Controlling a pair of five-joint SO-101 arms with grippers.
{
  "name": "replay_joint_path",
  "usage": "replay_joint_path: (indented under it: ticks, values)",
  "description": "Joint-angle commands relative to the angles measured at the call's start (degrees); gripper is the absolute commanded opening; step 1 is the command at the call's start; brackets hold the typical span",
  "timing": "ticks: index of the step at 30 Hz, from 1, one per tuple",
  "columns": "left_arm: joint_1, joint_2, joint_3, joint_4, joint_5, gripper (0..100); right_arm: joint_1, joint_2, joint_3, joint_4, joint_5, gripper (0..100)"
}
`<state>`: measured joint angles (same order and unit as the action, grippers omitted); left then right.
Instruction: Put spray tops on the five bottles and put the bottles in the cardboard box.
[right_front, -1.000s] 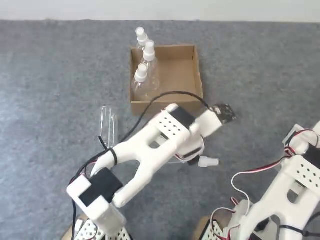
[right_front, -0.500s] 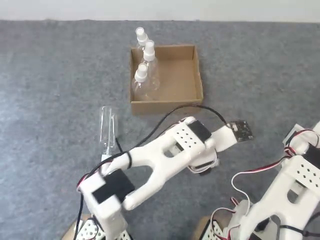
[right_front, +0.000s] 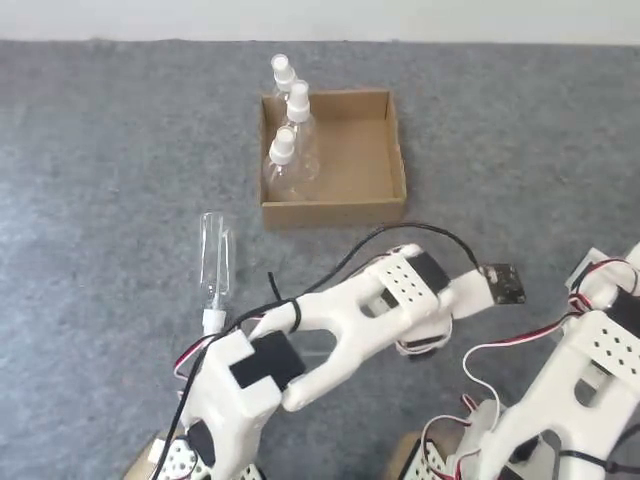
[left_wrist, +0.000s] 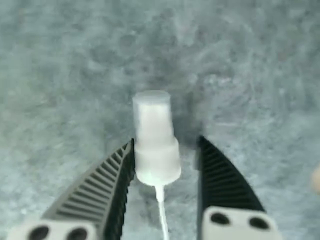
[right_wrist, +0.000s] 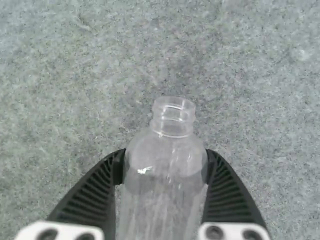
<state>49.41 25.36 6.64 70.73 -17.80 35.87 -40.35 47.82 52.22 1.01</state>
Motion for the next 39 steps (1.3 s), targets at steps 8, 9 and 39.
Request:
replay_joint_path:
  ticks: [8, 9, 39]
  values:
    - [-0.7, -0.2, -4.4, 1.7, -0.4, 5, -1.0, -2.7, -0.5, -1.0, -0.5, 8.0]
    - [-0.7, -0.2, -4.4, 2.6, -0.4, 4, -1.0, -2.7, -0.5, -1.0, -0.5, 8.0]
    - [-19.1, -45.0, 22.2, 13.0, 4.3, 2, -12.2, -2.8, -0.8, -0.5, -0.2, 8.0]
